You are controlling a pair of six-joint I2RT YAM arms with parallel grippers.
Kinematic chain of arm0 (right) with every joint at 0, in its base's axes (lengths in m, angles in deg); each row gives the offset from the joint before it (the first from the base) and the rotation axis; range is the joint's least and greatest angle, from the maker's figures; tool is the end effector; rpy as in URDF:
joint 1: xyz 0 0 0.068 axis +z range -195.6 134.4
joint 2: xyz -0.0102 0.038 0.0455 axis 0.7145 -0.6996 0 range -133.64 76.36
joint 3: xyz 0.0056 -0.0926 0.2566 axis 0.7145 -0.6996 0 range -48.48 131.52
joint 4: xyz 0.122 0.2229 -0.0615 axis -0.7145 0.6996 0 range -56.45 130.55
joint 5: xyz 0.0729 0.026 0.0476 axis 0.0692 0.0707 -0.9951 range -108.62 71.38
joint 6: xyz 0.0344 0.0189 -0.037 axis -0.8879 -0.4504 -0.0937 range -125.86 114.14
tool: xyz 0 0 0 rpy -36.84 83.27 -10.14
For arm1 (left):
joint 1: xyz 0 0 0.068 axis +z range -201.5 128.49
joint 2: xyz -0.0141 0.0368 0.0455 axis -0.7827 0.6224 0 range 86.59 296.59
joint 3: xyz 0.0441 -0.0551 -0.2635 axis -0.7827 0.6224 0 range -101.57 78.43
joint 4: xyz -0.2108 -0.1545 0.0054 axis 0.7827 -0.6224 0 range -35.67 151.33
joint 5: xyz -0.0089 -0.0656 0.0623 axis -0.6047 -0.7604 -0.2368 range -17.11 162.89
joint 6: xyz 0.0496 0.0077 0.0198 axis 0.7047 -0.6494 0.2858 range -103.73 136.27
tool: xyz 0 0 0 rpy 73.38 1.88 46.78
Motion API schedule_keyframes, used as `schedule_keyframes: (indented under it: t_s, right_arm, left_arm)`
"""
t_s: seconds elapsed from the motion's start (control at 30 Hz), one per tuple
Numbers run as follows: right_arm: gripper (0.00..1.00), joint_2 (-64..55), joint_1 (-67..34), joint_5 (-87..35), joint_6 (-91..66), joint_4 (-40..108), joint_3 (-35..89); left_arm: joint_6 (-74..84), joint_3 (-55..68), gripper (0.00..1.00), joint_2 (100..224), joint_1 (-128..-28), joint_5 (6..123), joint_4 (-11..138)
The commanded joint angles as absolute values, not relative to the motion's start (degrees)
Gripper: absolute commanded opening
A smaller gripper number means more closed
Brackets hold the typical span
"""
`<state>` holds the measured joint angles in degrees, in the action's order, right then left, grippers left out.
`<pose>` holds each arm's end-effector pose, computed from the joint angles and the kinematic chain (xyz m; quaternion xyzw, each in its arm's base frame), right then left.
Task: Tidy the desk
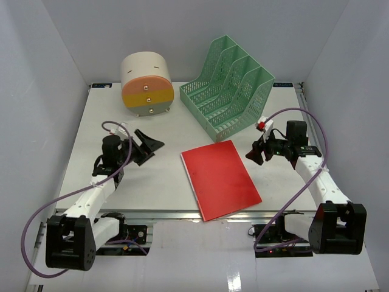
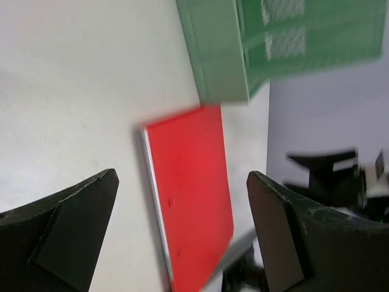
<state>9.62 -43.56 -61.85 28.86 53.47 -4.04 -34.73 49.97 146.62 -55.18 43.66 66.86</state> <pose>0.2381 0.0329 0.2515 -0.4096 0.7596 0.2172 0.4561 0.2211 -0.0315 0.2189 -0.2070 0.8054 -0.4255 0.3570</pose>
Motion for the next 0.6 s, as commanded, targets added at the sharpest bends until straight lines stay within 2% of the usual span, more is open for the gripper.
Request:
schedule_keyframes:
  t_s: [0.0,0.07,0.2,0.37,0.57]
  right_arm:
    - [0.71,14.3,-43.5,-46.3,14.1,45.8,-8.5]
    - [0.74,15.6,-43.6,-38.3,7.0,42.0,-11.1]
    - [0.76,17.7,-44.1,-33.0,4.3,38.0,-14.7]
    - [0.76,18.6,-48.4,-36.7,4.5,37.4,-15.4]
    - [0.76,18.0,-51.1,-43.1,6.8,37.3,-16.6]
  left_arm:
    - [-32.7,51.7,0.98,142.5,-66.3,44.6,56.9]
    - [-33.1,52.9,0.98,141.2,-70.6,48.7,55.9]
    - [-33.8,54.9,0.98,142.1,-78.7,56.2,55.5]
    - [-35.8,55.6,0.98,146.5,-86.7,64.9,58.0]
    - [-40.0,55.9,0.98,154.1,-89.8,67.6,66.6]
